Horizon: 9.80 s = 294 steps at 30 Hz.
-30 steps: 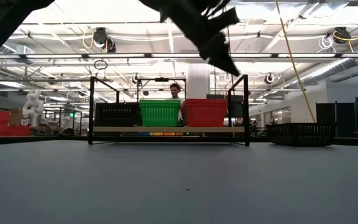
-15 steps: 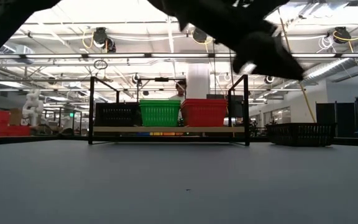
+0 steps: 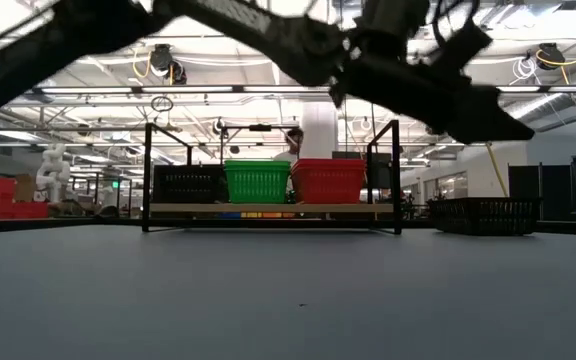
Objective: Stack baskets on shelf by color
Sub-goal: Stack the black bin on top of the black bins on the shelf, then return to Home Position
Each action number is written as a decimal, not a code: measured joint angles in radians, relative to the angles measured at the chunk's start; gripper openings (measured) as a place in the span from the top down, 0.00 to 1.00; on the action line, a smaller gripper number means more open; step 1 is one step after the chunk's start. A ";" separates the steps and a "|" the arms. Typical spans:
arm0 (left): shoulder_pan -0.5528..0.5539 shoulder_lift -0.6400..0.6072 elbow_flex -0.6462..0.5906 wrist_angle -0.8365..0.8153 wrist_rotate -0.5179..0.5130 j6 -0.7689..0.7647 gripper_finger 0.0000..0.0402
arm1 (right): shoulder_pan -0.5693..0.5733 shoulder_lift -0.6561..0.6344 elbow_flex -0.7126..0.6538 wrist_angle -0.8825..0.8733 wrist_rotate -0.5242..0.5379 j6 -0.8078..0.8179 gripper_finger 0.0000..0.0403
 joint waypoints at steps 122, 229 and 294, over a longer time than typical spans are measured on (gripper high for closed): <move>-0.489 -0.651 -0.130 -1.309 -0.950 -0.382 0.98 | 0.357 0.018 0.000 0.221 -0.343 -0.115 0.68; 0.235 -1.394 -1.308 -0.381 -0.373 -0.097 0.31 | 0.354 0.018 0.000 0.259 -0.261 -0.135 0.68; 0.250 -2.464 -1.872 -0.272 -0.241 -0.371 0.99 | -0.360 -0.511 -0.534 -0.125 -0.831 0.533 1.00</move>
